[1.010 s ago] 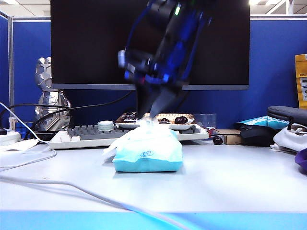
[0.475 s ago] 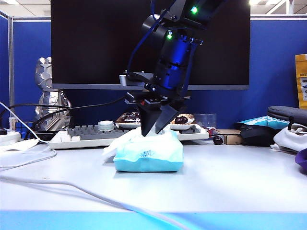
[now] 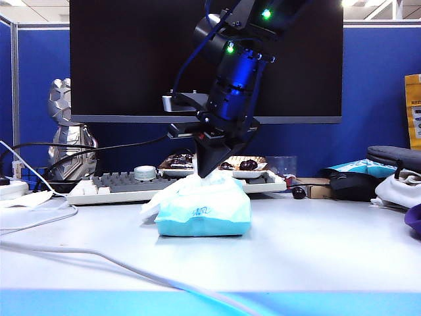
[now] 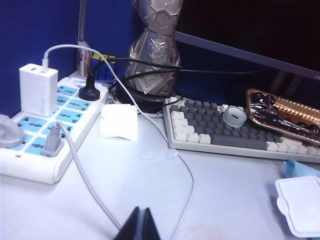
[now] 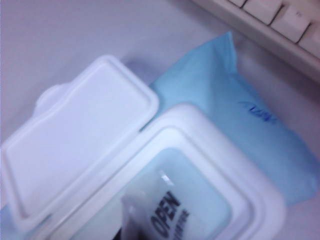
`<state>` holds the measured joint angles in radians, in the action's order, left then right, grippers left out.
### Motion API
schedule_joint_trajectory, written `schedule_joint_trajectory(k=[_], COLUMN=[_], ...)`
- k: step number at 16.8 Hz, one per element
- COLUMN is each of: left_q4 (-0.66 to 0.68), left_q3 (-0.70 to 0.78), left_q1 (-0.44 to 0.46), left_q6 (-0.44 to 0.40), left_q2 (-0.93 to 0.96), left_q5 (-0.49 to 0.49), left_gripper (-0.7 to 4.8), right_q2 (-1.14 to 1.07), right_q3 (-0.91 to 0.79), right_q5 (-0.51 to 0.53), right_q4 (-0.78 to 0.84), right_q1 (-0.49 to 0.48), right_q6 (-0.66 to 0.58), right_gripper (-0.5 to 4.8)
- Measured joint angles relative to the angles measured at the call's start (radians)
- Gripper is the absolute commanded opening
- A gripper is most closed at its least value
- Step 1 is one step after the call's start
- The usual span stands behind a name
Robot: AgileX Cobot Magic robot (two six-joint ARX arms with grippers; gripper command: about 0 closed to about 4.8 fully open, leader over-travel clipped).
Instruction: Pull out a wet wipe from the sky blue wet wipes packet and place it on the table.
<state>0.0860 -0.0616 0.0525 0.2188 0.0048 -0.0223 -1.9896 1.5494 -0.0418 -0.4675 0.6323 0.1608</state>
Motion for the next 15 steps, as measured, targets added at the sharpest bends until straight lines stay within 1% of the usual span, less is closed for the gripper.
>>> schedule_joint_trajectory(k=[4, 8, 10, 11, 13, 15], left_q4=[0.000, 0.000, 0.000, 0.001, 0.008, 0.011], left_q3=[0.000, 0.000, 0.000, 0.000, 0.000, 0.000], left_q1=[0.000, 0.000, 0.000, 0.000, 0.000, 0.000], left_q6=[0.000, 0.000, 0.000, 0.000, 0.000, 0.000], left_q2=[0.000, 0.000, 0.000, 0.000, 0.000, 0.000], left_q5=[0.000, 0.000, 0.000, 0.000, 0.000, 0.000], left_gripper=[-0.01, -0.01, -0.01, -0.01, -0.01, -0.01], right_q2=[0.055, 0.113, 0.124, 0.126, 0.135, 0.152], right_q3=[0.000, 0.002, 0.002, 0.002, 0.002, 0.002], right_q5=[-0.064, -0.094, -0.126, -0.148, -0.246, -0.311], right_q4=[0.030, 0.102, 0.124, 0.132, 0.156, 0.173], right_q1=[0.000, 0.000, 0.000, 0.000, 0.000, 0.000], right_q6=[0.002, 0.011, 0.023, 0.024, 0.030, 0.048], right_gripper=[-0.04, -0.04, -0.04, -0.04, -0.04, -0.04])
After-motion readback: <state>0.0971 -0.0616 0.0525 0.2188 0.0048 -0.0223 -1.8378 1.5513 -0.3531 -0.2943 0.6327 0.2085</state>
